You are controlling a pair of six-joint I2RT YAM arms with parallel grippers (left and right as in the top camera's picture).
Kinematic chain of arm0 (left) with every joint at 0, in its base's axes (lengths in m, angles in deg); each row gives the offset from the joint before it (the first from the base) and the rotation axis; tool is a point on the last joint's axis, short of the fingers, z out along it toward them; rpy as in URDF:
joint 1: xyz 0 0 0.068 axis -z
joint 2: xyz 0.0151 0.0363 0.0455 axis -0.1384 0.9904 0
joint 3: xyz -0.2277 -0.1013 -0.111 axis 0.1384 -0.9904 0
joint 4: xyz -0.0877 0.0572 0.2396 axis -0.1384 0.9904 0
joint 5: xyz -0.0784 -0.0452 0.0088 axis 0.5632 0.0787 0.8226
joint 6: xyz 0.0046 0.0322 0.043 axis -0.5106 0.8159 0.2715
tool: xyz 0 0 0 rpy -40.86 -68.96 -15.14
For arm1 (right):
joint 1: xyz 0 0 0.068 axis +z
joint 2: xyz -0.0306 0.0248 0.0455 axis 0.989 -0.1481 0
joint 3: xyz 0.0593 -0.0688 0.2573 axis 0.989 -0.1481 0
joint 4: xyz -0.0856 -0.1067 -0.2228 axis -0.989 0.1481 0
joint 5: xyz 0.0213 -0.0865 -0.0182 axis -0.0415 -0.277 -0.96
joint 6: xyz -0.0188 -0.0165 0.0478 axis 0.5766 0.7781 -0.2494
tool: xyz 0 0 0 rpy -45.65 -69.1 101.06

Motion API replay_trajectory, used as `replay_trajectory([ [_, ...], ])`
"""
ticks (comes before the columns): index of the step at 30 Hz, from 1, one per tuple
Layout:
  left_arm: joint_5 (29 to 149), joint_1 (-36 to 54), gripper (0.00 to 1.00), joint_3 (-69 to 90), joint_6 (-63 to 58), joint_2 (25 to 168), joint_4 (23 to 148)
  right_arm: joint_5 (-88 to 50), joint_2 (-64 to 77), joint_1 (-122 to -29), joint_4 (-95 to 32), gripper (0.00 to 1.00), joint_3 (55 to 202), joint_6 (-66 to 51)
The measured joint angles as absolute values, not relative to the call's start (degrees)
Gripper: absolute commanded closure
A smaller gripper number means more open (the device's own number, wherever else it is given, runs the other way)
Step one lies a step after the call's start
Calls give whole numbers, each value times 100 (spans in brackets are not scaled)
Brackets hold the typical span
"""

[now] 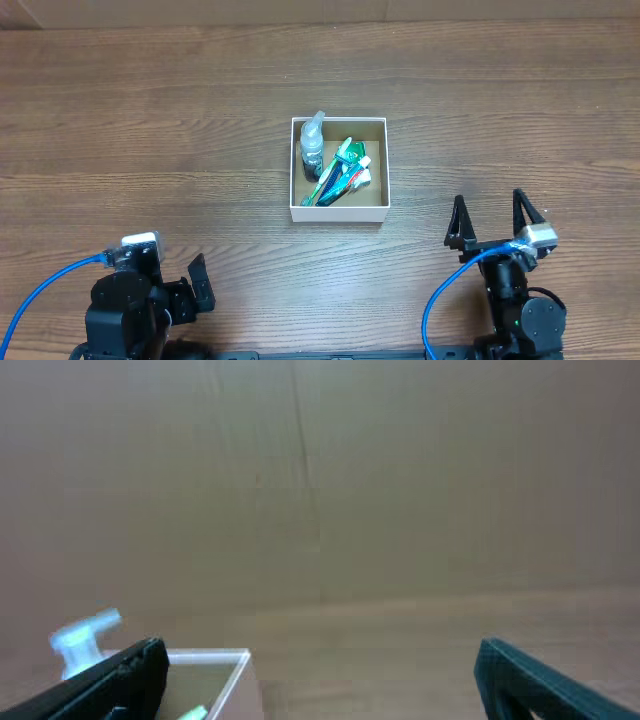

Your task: Pack container

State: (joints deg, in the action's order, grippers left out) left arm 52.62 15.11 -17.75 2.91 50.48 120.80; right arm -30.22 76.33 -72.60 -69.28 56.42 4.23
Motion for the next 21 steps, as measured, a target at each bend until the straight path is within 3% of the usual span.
replay_trajectory([
  [3, 5262, 1511, 0, -1775, 291, 5048, 12080, -2880, 7631, -7262, -5892, 0, 5575, 646],
  [21, 5264, 1511, 0, -1775, 291, 5048, 12078, -2727, 7636, -7260, -5941, 0, 5575, 731],
])
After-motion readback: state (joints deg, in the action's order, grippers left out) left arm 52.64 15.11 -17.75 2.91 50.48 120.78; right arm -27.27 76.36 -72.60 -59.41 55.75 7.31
